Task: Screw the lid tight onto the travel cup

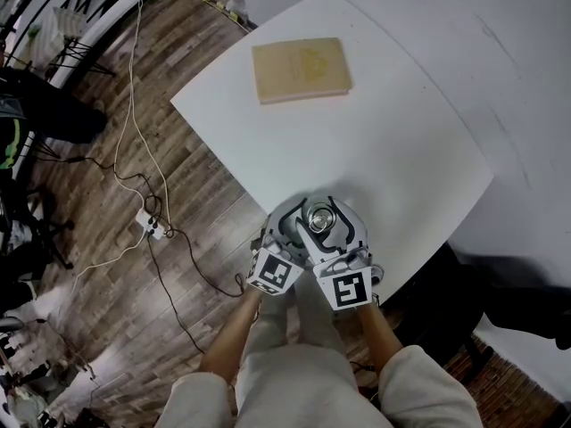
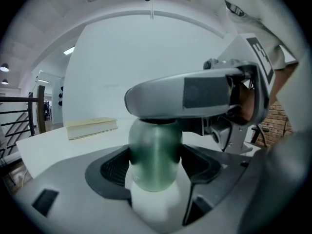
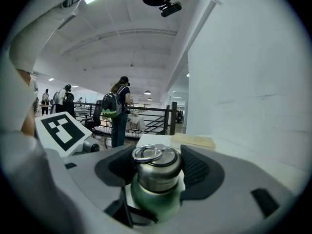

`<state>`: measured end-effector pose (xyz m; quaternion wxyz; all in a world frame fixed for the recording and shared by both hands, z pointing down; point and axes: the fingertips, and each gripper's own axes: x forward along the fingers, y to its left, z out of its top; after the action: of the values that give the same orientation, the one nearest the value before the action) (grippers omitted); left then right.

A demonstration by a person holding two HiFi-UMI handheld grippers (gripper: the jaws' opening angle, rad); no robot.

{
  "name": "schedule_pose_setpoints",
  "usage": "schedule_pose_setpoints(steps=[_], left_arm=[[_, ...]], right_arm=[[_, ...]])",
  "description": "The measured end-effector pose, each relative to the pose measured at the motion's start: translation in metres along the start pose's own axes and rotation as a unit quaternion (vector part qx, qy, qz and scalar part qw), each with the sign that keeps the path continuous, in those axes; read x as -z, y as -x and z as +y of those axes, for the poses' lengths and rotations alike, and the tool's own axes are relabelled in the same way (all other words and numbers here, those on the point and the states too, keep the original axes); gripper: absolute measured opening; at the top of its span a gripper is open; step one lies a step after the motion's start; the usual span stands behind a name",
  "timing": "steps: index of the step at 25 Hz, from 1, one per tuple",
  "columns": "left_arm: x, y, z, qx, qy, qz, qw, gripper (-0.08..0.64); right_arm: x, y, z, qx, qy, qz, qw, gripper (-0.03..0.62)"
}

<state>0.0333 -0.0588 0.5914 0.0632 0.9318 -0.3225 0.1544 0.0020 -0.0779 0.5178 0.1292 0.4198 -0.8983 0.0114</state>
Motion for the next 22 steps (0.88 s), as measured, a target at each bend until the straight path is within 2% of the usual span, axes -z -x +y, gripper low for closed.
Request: schedule_pose_setpoints(steps=[4,6,12,17,22], left_arm=[[-0.001,0.0,-0.001,0.001,-0.001,-0.001,1.0,0.333],[-0.001,0.001,-0.001,0.0,-0.001,-0.001,1.0,0.333],[-0.001,0.001,-0.001,0.0,-0.001,-0.002,1.0,0.333],[-0.001,0.001,-0.002,0.001,-0.001,-0.002,1.0,0.333],[-0.001,0.0,-0.002,0.001,-0.002,-0.002,1.0,0.333]], right_arm=[[0.001,0.003,0.009,-0.061,-0.003,0.001,0.998,0.324],[0.001,0.005,0.011,-0.088,0.011,0.005,0.996,0.333],[0.004,0.011,0.008,-0.149,0.012,0.011,0.989,0.334],[0.004,0.014,0.012,-0.224,0.036,0.018,0.974,0.335],[0.004,0.013,0.007,-0.27,0.067,0.027,0.96,0.334]])
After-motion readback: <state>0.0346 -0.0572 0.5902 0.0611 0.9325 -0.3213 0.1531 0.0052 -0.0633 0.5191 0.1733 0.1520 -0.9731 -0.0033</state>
